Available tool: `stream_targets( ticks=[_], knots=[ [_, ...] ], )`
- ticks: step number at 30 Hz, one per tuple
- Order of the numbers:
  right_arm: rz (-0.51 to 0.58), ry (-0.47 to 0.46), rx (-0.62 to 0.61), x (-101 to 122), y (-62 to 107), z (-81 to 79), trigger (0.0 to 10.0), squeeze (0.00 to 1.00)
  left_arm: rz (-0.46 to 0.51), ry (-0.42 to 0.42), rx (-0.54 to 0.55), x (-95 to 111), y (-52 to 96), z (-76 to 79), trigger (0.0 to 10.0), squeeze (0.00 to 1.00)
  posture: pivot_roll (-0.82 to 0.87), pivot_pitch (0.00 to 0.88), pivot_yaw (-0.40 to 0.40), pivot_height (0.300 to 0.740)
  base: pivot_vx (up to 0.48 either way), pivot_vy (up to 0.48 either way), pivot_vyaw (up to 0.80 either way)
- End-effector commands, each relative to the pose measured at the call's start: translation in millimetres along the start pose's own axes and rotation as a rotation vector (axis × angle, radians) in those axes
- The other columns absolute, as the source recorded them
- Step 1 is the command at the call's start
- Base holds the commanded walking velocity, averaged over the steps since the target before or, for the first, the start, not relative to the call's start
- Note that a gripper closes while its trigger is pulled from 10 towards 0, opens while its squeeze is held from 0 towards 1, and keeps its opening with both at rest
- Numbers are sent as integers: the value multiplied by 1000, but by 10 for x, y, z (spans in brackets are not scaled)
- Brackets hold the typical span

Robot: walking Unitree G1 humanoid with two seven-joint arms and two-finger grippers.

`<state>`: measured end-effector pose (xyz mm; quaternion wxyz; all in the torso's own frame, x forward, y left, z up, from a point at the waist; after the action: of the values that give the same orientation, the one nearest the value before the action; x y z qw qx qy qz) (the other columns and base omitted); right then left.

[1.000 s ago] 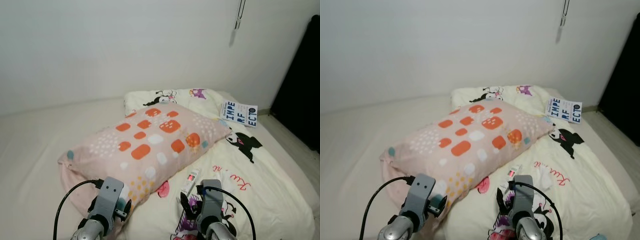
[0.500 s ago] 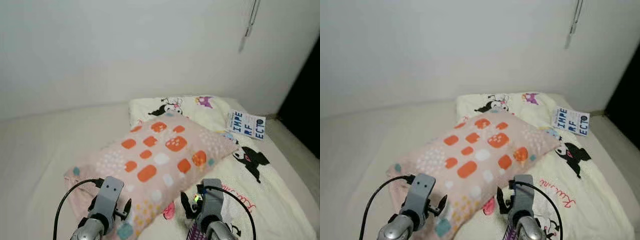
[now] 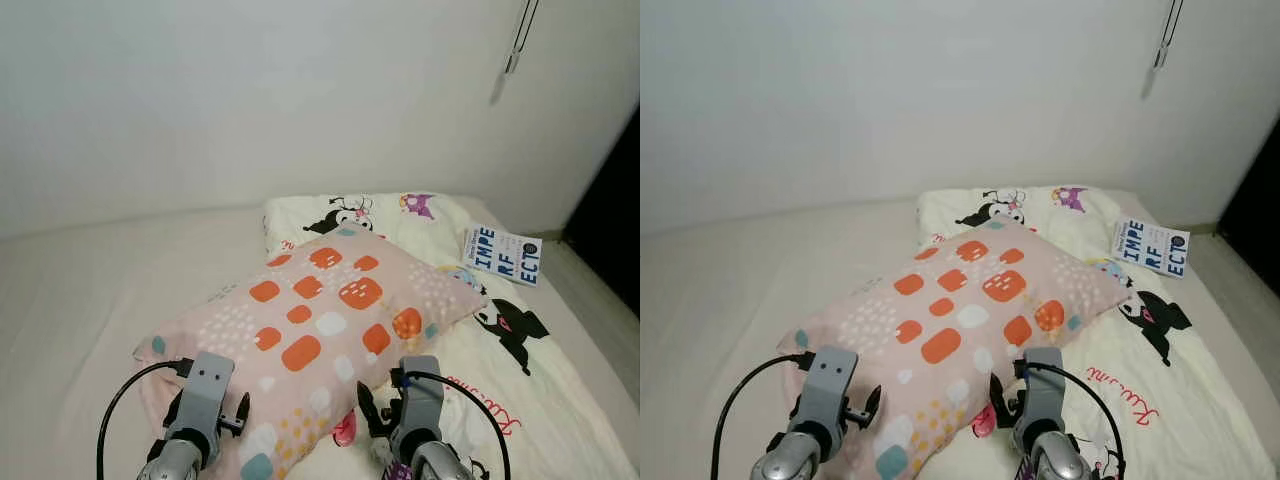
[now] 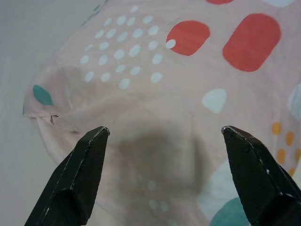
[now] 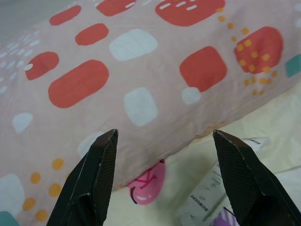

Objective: Clean up the room

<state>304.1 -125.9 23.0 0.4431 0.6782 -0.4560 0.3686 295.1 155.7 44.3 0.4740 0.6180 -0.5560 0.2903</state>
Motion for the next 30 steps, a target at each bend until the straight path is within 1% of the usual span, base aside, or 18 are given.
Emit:
stream_targets(
  ticks=[1,2,4,8,12,21,24,30],
  knots=[
    [-17,4,5,-55,21,-11,10000,0,-20,13,8,-71,26,-3,10000,0,31,142,40,740,0,0,0],
    [-23,36,-2,-58,14,1,10000,0,-18,16,13,-68,22,4,10000,0,30,141,38,740,0,0,0],
    [-17,56,-7,-46,6,12,10000,0,-18,19,20,-67,15,7,10000,0,26,134,37,740,0,0,0],
    [-10,59,-13,-35,3,21,10000,0,-15,20,23,-61,12,13,10000,0,26,129,36,740,0,0,0],
    [-8,29,-19,-33,2,30,10000,0,-13,21,17,-50,5,35,10000,0,25,127,36,740,0,0,0],
    [-11,36,-16,-55,12,15,10000,0,-6,15,8,-37,-1,56,10000,0,24,130,35,740,0,0,0],
    [-4,49,-18,-46,10,11,10000,0,-5,30,21,-40,-2,47,10000,0,23,132,34,740,0,0,0],
    [-7,42,-14,-39,1,13,10000,0,0,40,28,-26,-5,36,10000,0,27,133,27,740,0,0,0]
  ],
)
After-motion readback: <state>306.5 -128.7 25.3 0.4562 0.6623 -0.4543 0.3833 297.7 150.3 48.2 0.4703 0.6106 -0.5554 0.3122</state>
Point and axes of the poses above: a point about 5 cm out from each wrist's last joint towards the gripper, its own y axis pointing back from the gripper into the wrist, its own x axis along the axis of the wrist's last joint, z = x × y, the point moved 4 cm from there along -y, pointing out of the wrist towards the gripper, and after that the axes turned 13 degrees about -y, right-handed, at the moved point
